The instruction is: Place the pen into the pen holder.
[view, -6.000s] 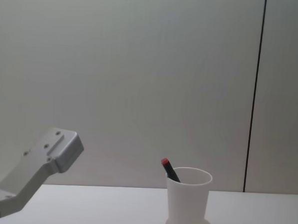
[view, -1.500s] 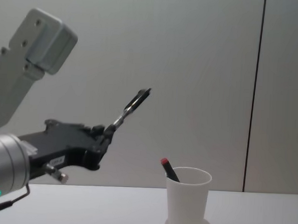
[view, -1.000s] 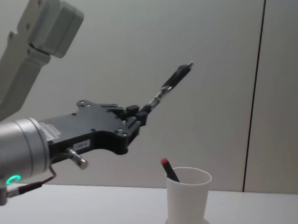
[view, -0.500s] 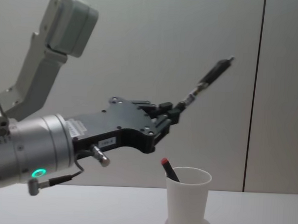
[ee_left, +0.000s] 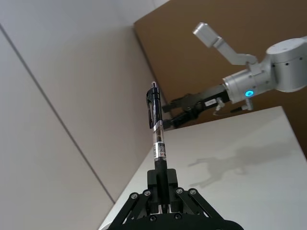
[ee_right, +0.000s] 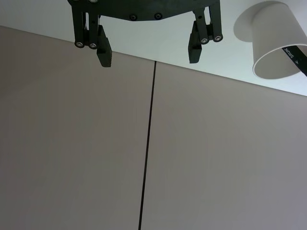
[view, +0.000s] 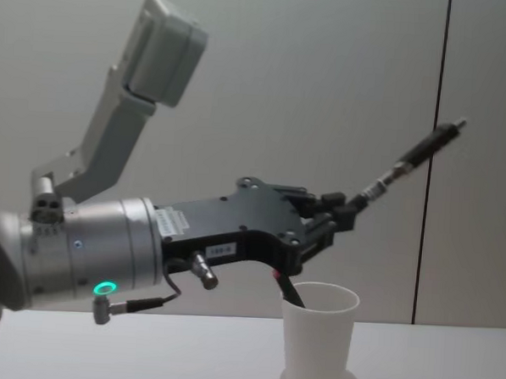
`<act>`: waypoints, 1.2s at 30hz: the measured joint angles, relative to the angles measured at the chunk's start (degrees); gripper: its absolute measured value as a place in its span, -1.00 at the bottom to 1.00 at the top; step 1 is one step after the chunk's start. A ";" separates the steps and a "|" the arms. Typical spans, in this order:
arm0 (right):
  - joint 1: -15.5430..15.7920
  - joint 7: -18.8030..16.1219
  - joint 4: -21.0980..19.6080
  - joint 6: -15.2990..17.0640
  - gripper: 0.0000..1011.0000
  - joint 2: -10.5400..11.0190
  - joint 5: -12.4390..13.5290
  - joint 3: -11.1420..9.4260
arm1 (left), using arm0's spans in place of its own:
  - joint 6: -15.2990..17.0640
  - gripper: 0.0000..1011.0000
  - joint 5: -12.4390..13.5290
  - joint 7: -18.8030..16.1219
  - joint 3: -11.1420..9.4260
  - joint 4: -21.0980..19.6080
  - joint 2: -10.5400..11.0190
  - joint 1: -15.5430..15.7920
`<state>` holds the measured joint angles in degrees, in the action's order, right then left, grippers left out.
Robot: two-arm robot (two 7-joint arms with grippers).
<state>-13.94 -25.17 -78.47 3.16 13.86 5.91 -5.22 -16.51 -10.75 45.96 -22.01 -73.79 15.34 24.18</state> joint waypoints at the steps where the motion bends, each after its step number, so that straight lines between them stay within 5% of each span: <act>1: 0.00 0.00 0.00 0.00 0.98 0.00 0.00 0.00 | -0.01 -0.75 0.00 1.08 -0.13 0.81 -0.31 0.62; 17: 0.00 0.00 0.00 0.00 0.98 0.00 0.00 0.00 | -0.56 -0.75 -0.29 9.50 -0.58 9.11 -3.13 7.21; 36: 0.00 0.00 0.00 0.00 0.98 0.00 0.00 0.00 | -1.07 -0.75 -1.43 11.88 -1.44 12.72 -4.39 9.74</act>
<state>-13.94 -25.17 -78.47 3.16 13.86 5.91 -5.23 -17.58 -12.18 57.85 -23.45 -61.07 10.95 33.91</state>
